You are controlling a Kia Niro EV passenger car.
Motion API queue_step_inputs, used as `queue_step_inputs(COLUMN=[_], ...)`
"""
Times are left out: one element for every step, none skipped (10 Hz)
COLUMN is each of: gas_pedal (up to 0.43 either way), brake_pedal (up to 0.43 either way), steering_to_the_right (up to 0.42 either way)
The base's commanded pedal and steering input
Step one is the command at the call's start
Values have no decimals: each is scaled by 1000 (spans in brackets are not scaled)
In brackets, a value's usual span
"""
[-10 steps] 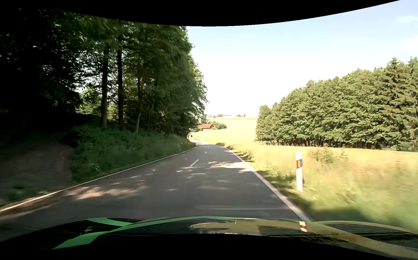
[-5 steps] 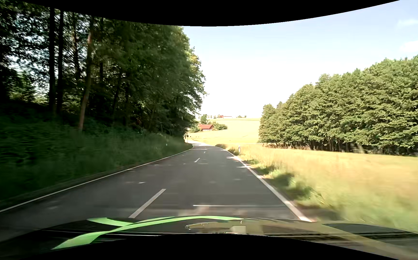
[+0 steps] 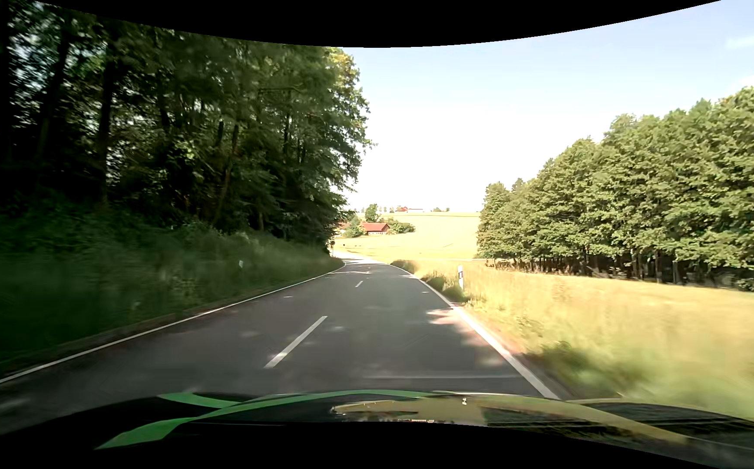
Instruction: Follow the waypoints while adhering to traffic rules and regulations
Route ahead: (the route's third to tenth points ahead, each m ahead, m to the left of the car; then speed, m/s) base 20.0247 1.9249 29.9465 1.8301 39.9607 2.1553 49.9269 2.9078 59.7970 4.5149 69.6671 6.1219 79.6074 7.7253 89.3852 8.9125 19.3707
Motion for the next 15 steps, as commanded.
queue_step_inputs(gas_pedal=[79, 79, 79, 87, 98, 98, 98, 98, 98, 98, 98, 98, 118, 130, 130], brake_pedal=[0, 0, 0, 0, 0, 0, 0, 0, 0, 0, 0, 0, 0, 0, 0], steering_to_the_right=[-9, -9, -10, -11, -11, -12, -12, -15, -16, -17, -17, -17, -15, -12, -12])
